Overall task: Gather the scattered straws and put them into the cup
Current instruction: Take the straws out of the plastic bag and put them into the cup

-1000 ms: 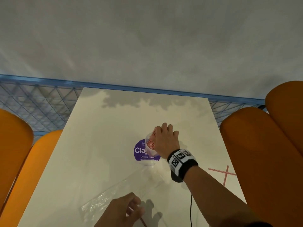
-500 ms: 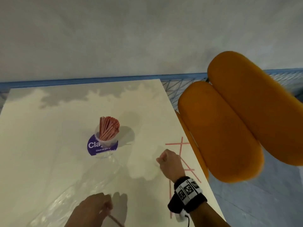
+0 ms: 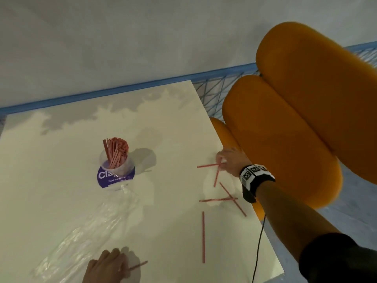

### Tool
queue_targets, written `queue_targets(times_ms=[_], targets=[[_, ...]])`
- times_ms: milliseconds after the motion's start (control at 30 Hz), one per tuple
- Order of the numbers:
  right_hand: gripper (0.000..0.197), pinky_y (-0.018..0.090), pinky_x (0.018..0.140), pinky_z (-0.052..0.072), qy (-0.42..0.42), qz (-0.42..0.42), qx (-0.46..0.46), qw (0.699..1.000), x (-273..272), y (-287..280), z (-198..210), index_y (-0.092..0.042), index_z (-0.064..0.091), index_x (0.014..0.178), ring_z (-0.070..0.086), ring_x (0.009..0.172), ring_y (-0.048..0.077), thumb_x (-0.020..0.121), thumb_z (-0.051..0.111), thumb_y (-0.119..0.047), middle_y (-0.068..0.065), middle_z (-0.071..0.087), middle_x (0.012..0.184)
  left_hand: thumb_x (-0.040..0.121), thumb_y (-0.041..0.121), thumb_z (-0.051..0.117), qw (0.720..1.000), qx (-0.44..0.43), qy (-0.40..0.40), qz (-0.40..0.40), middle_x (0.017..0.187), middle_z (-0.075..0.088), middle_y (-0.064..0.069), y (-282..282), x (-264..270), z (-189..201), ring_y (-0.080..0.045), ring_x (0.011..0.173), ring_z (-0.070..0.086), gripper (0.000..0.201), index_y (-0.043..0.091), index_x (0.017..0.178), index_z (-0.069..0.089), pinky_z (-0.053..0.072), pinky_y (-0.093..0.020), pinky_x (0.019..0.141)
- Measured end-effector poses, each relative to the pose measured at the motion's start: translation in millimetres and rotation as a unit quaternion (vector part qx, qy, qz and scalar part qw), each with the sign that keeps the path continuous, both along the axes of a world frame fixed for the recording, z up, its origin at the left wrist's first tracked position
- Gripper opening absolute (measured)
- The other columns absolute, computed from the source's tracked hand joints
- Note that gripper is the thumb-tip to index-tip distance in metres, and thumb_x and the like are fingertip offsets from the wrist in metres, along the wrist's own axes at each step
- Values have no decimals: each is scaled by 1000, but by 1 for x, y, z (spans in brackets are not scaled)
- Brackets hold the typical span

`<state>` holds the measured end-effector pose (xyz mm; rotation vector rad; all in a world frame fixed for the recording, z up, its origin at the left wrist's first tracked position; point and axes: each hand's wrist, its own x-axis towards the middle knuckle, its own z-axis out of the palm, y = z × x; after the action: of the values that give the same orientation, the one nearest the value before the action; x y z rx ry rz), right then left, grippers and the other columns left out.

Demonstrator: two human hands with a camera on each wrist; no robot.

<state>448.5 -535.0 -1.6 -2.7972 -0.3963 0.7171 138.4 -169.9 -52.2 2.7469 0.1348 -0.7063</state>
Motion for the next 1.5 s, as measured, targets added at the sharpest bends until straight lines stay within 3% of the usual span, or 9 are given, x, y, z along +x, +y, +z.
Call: queue_targets(times_ms=[133, 200, 300, 567, 700, 800, 1033, 1233, 1500], targets=[[7, 30, 83, 35, 11, -1, 20, 1000, -23, -16, -4, -28, 58, 88, 45, 103, 17, 90, 60, -34, -8, 52, 97, 74, 50, 51, 997, 18, 1, 71, 70, 45, 6, -28, 1, 4, -7, 59, 56, 22, 33, 63, 40, 26, -21, 45], [10, 27, 79, 42, 18, -26, 20, 999, -45, -23, -8, -24, 58, 90, 50, 94, 14, 94, 54, -32, -7, 52, 96, 91, 42, 51, 987, -3, -13, 161, 82, 53, 7, -51, 11, 11, -15, 80, 60, 25, 31, 71, 41, 41, -29, 64], [10, 19, 69, 44, 9, -77, 24, 997, -84, -25, -11, -22, 54, 90, 52, 79, 9, 97, 51, -28, -6, 52, 95, 92, 42, 51, 976, -64, -11, 210, 83, 66, 4, -90, 36, 24, -23, 85, 63, 26, 24, 74, 50, 48, -34, 77], [10, 14, 55, 32, 16, -116, 74, 990, -183, 30, -35, -14, 49, 97, 45, 77, 14, 94, 43, -7, 0, 48, 93, 84, 24, 58, 925, -247, 37, 286, 55, 69, -2, -173, 74, 24, -18, 56, 68, 36, 12, 49, 60, 59, -31, 62], [9, 24, 76, 41, -20, -147, 90, 985, -194, 33, -21, -16, 48, 93, 45, 92, 17, 96, 46, -24, 3, 51, 104, 86, 10, 56, 827, -387, 96, 397, 53, 54, -6, -169, 78, 32, -19, 44, 53, 36, 19, 52, 47, 44, -26, 48], [29, 27, 71, 44, -18, -165, 109, 980, -210, 47, -14, -13, 56, 98, 51, 86, 21, 87, 57, -40, 6, 54, 100, 83, -1, 51, 781, -429, 148, 429, 60, 62, -12, -166, 76, 34, -21, 50, 55, 26, 3, 60, 60, 45, -26, 51], [3, 26, 77, 40, 40, -198, 103, 974, -228, 78, -18, -14, 50, 93, 51, 94, 23, 89, 51, -14, 3, 50, 96, 73, -5, 69, 735, -453, 188, 469, 74, 65, -27, -168, 81, 43, -28, 69, 56, 10, -13, 79, 73, 45, -35, 69], [9, 29, 75, 43, 90, -255, 94, 958, -229, 99, -15, -10, 56, 91, 58, 98, 27, 84, 51, -12, 8, 62, 102, 71, -14, 62, 710, -449, 195, 507, 38, 52, -9, -164, 81, 48, -18, 39, 47, 24, -1, 51, 62, 43, -26, 49], [24, 27, 65, 40, 106, -283, 90, 949, -223, 107, -17, -2, 61, 96, 57, 81, 26, 78, 54, -15, 12, 65, 98, 79, -10, 59, 665, -479, 204, 535, 48, 59, -11, -158, 81, 46, -20, 41, 54, 20, -1, 62, 65, 46, -25, 47]])
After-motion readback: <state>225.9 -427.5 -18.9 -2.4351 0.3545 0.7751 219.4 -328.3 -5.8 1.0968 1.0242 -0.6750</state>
